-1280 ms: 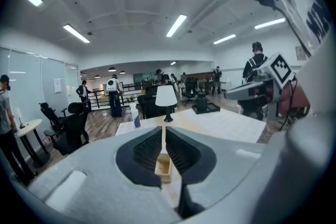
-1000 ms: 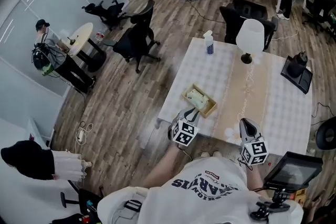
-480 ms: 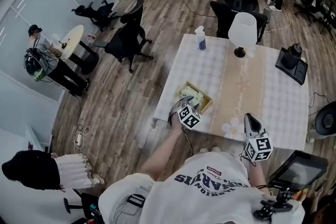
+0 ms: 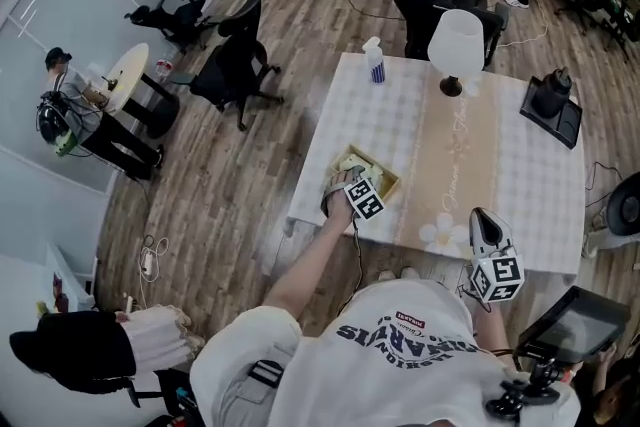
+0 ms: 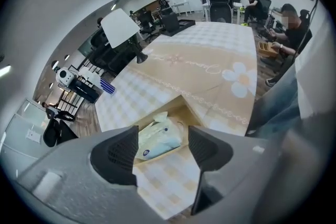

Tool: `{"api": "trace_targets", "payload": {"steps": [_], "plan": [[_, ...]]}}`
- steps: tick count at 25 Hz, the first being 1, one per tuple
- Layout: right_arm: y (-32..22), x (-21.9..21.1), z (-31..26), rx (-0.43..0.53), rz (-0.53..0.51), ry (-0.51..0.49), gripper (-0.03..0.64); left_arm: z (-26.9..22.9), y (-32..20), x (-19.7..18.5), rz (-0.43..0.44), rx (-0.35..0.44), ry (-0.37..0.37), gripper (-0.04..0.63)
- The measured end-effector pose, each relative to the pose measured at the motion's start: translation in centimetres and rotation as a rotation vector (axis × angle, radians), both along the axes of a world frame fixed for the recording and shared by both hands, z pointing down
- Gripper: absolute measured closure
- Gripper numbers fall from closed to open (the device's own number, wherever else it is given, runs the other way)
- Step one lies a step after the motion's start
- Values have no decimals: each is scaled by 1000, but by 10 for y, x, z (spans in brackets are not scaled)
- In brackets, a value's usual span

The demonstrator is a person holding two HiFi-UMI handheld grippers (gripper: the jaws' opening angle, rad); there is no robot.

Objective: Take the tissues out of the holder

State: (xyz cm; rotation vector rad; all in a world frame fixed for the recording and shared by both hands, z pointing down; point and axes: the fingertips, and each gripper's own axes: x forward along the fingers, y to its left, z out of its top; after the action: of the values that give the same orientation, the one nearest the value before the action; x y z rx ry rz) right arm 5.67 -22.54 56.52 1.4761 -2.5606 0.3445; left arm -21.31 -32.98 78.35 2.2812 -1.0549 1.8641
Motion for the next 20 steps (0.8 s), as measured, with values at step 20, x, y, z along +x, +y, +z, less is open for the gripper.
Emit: {"api": "trace_targets", "payload": {"steps": [20], "plan": [[12,18,10,-31,69,16,606,87,-28,-3,83,-134,-144,239]]}}
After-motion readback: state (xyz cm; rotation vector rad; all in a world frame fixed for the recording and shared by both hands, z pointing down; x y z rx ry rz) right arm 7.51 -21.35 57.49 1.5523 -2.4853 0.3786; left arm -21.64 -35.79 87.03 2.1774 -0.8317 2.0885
